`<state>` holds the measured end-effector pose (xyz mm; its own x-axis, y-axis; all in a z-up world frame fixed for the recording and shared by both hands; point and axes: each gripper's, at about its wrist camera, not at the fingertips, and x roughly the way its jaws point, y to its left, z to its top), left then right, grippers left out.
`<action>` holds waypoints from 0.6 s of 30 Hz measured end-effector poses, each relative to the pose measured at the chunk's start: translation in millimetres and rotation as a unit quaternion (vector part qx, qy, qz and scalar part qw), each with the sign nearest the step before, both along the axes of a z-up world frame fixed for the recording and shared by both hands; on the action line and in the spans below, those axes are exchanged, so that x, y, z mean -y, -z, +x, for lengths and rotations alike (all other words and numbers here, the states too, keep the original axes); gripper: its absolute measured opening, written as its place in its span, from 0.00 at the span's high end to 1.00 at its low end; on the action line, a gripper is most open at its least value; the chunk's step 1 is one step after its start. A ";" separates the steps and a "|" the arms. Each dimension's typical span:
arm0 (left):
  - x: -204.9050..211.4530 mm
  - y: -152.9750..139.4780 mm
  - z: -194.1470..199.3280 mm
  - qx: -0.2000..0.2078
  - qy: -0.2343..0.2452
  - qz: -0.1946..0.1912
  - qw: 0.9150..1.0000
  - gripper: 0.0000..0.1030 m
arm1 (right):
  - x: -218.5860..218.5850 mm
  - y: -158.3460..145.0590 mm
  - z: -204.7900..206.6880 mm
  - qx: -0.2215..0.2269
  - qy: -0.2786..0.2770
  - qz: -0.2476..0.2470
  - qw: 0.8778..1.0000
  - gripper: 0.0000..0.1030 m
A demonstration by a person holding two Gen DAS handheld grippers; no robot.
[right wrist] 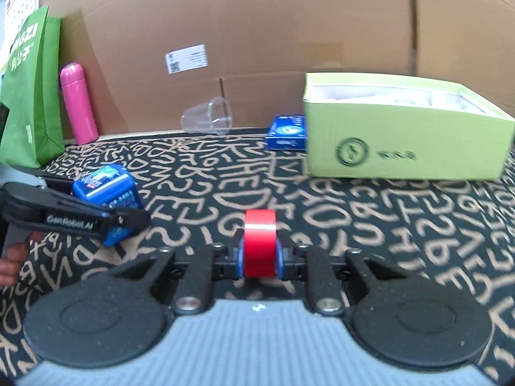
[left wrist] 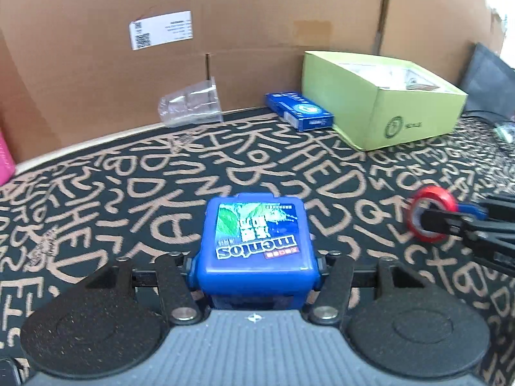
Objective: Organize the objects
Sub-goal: 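Lower the Mentos bottle and red tape into the lime-green box and release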
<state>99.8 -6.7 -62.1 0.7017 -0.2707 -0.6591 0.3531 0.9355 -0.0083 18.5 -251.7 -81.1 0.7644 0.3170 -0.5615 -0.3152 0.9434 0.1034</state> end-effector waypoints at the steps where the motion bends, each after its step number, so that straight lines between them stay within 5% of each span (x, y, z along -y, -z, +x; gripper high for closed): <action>1: -0.2 -0.1 1.8 -0.003 -0.006 -0.001 1.000 0.38 | 3.9 0.0 -2.5 0.001 0.004 0.004 1.000 0.83; 9: 11.1 -5.6 -0.6 -0.022 -0.003 0.000 1.000 0.44 | 22.9 4.0 -10.0 0.007 0.011 0.031 0.999 0.83; 18: 69.1 -45.8 10.4 -0.001 0.070 -0.032 0.997 0.44 | 56.7 -29.1 -10.4 0.070 0.048 0.045 0.995 0.83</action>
<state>110.2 -75.9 -16.4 0.6529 -0.4071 -0.6388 0.4802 0.8746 -0.0665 8.1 -308.4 -52.0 0.8624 0.2824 -0.4200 -0.2410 0.9589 0.1499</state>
